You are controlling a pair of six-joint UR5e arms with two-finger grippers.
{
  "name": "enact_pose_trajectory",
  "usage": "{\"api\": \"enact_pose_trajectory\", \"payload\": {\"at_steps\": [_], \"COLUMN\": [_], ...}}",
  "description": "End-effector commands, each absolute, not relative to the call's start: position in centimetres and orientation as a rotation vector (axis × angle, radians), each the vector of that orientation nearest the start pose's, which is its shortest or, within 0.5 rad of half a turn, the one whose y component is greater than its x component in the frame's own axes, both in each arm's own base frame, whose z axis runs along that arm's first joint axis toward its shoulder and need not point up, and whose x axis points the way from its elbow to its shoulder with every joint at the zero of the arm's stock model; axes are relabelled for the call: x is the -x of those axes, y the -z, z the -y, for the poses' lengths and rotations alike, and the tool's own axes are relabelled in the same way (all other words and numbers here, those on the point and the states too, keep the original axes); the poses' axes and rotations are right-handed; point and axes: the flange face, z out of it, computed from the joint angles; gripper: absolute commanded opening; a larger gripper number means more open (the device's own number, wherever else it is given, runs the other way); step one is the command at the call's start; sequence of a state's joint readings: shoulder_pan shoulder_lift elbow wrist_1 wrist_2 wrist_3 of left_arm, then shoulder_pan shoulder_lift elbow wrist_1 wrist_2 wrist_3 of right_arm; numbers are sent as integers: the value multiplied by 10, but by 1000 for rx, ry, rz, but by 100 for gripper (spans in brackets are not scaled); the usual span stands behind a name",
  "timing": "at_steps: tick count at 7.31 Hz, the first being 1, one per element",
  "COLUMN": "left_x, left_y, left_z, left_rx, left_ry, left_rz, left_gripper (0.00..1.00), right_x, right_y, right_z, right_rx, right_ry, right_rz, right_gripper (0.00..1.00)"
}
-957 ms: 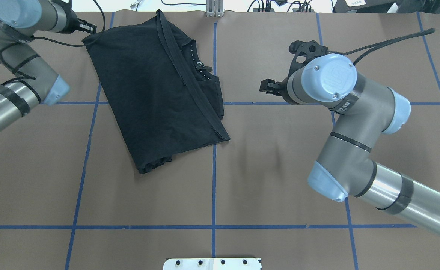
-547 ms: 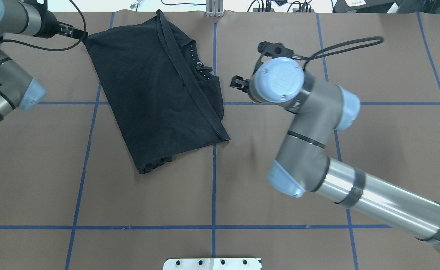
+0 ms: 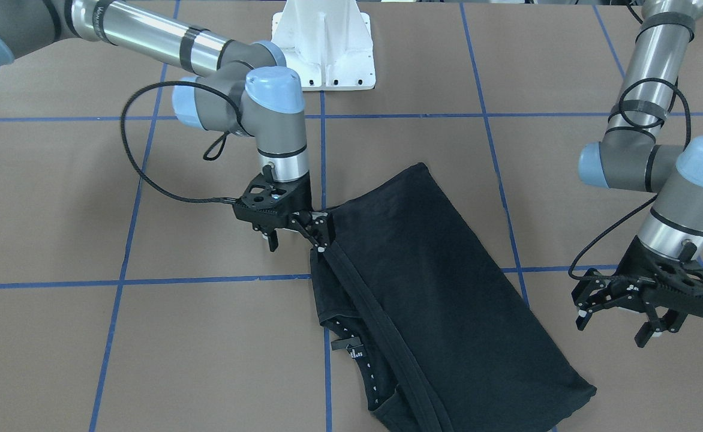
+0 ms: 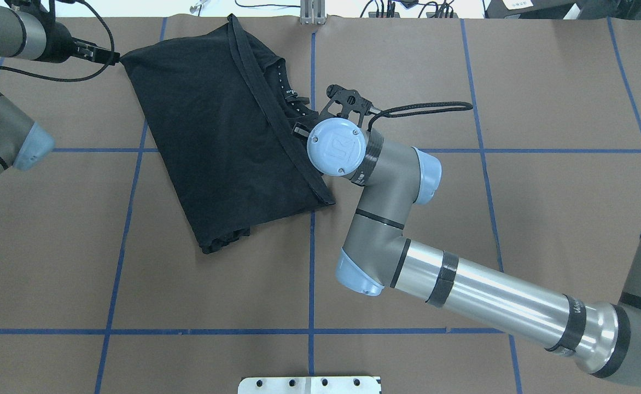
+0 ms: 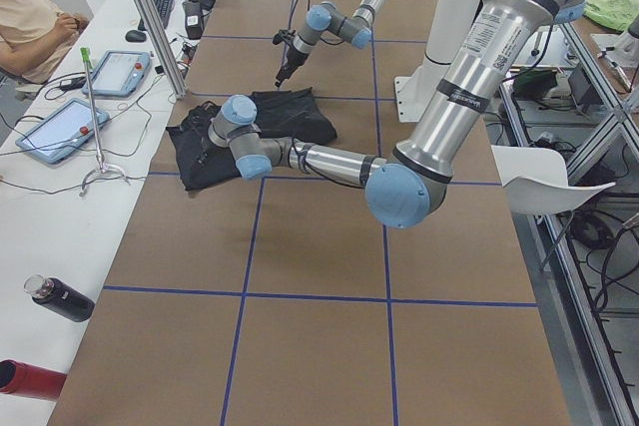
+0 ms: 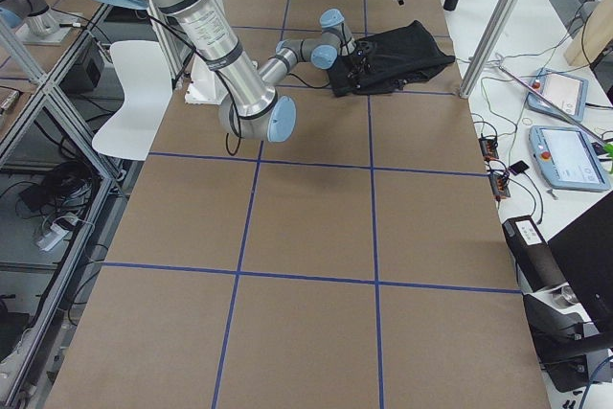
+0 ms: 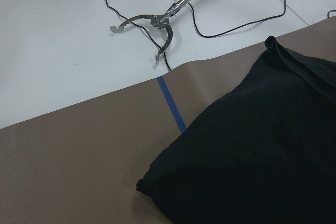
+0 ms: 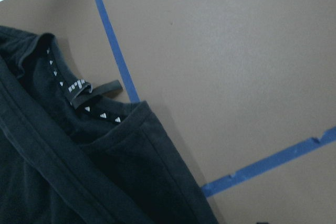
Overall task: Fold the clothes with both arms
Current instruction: 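Move the right gripper onto the shirt beside the collar and press down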
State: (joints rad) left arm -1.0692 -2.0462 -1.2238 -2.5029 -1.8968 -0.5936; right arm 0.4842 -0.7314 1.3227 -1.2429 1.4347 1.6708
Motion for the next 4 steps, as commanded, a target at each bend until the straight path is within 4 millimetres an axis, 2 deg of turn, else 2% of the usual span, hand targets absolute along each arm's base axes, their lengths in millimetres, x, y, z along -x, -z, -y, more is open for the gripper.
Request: {"api": "enact_pose_trajectory", "payload": {"at_steps": [1,4], "left_x": [-255,-255], "left_y": [-449,-451], "left_z": [675,675], "left_rx": [-742,-738], "left_ry": [-84,-85], "left_rz": [-800,-799], "left_gripper": [100,100], "right_x": [642,642], "right_y": [-212,-216], "right_z": [473,474], "right_rx": [-306,-322], "right_ry": [-587,-571], "right_rz": [886,869], "right_gripper": [78,71]}}
